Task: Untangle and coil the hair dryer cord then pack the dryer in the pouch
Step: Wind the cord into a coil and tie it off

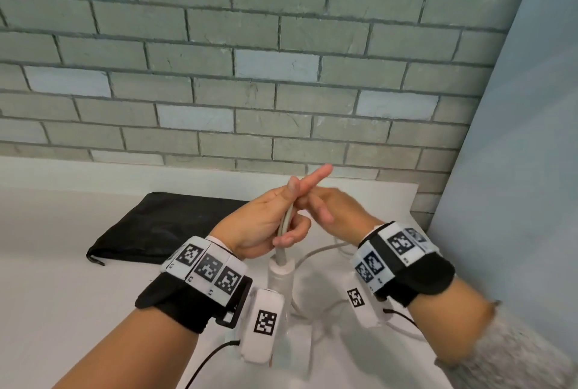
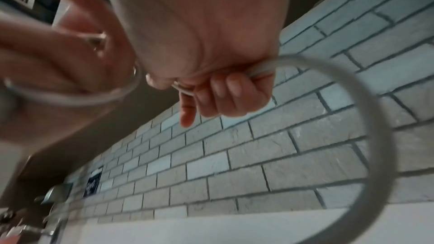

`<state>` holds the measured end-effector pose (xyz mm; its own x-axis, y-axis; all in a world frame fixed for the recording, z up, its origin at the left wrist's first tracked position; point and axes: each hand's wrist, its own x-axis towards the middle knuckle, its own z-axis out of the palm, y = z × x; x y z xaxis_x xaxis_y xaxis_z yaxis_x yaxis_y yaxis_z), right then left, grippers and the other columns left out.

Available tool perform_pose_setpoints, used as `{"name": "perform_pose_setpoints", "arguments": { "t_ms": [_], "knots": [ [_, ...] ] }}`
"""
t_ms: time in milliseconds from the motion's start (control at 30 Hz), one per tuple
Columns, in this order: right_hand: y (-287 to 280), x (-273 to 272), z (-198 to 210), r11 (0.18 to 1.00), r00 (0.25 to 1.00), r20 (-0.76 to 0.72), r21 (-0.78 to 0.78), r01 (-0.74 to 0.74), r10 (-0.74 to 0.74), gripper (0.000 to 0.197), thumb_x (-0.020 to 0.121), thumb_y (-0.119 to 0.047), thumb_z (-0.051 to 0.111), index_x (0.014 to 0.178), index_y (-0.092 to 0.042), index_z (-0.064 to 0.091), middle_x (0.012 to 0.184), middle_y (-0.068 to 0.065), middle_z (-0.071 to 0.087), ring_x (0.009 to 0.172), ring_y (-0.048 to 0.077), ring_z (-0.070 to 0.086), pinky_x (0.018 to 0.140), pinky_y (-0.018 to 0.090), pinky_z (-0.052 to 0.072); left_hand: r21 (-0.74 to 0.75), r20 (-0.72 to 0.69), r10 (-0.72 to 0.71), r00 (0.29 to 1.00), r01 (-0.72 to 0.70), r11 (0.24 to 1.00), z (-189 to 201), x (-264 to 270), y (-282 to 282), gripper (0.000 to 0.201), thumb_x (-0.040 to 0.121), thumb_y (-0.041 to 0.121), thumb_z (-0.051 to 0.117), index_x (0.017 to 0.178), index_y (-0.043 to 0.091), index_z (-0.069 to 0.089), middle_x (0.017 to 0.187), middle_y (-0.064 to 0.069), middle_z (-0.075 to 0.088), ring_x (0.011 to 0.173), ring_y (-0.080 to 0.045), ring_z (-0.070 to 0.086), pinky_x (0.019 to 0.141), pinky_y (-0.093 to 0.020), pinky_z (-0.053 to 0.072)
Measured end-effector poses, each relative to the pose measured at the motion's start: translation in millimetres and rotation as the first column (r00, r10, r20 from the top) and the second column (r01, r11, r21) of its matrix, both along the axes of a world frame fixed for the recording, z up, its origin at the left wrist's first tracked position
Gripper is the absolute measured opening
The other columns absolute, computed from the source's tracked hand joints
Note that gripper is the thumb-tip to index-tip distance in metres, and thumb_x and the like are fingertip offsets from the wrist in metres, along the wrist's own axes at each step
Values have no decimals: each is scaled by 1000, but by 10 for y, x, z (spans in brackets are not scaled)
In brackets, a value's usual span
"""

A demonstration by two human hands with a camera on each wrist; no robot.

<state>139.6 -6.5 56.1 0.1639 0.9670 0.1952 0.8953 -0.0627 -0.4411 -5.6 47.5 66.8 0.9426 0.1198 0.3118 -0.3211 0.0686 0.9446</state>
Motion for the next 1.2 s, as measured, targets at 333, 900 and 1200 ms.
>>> {"name": "perform_pose_setpoints", "arguments": {
  "t_ms": [333,900,1200],
  "knots": [
    [-195,93,-608,984,683,-729,153,96,47,10,85,-7,58,80,-15,59,68,6,53,57,15,60,63,23,52,-156,69,268,961,-255,954,59,-61,110,62,78,41,42,137,45,23,139,16,45,107,-13,63,71,-28,59],
    [-601,-228,-458,921,843,-531,-280,-271,86,55,91,-13,51,136,-26,22,76,-2,46,55,11,52,61,21,50,301,202,621,757,-651,697,10,-52,371,60,96,24,36,139,46,0,154,18,12,138,-2,24,112,-21,19],
    [-920,104,48,992,886,-448,18,-124,119,17,85,-29,54,85,-22,69,48,-11,42,45,3,29,42,13,24,665,159,680,716,-586,463,132,-178,551,49,96,32,35,143,30,21,128,13,54,111,18,46,115,-32,21]
  ]
}}
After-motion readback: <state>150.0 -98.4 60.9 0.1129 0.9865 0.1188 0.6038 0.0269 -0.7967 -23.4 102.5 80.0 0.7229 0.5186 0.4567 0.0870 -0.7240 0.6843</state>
